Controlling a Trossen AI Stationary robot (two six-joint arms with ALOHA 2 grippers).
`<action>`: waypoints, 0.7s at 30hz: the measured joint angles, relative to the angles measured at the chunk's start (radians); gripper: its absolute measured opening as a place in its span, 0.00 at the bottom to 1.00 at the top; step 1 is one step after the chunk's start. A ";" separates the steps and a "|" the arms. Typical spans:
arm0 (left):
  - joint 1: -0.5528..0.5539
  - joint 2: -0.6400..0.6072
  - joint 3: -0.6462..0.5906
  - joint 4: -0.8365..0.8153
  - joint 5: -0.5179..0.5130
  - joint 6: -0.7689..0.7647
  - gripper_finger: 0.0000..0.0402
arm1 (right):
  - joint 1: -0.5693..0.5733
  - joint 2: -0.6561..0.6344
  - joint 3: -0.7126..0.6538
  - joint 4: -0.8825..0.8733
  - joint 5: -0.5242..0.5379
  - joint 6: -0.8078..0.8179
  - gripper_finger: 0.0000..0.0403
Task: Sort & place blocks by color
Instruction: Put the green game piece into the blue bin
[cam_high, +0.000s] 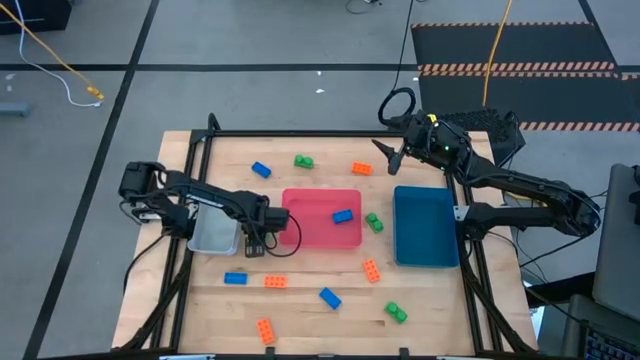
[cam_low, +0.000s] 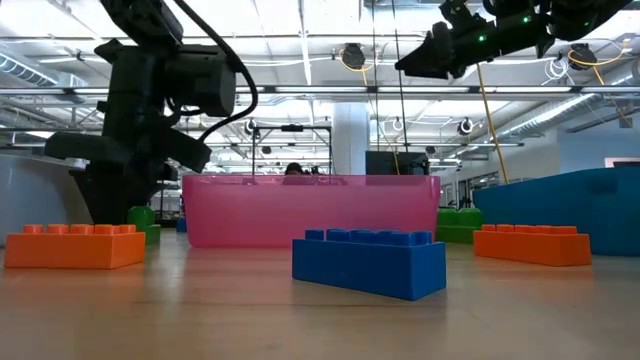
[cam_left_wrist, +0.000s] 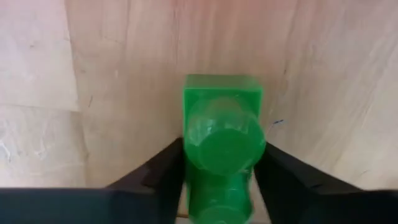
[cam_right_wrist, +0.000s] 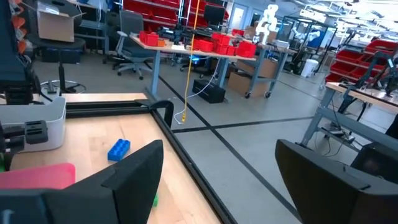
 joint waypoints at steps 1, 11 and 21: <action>0.000 -0.005 0.002 -0.004 -0.003 -0.002 0.35 | 0.000 0.000 0.000 0.003 0.000 0.000 0.75; 0.014 -0.080 0.121 -0.181 -0.062 -0.037 0.33 | 0.000 0.000 0.000 0.008 -0.003 0.000 0.75; 0.092 -0.126 0.387 -0.025 -0.283 0.090 0.33 | 0.002 0.024 0.000 0.027 -0.101 0.011 0.75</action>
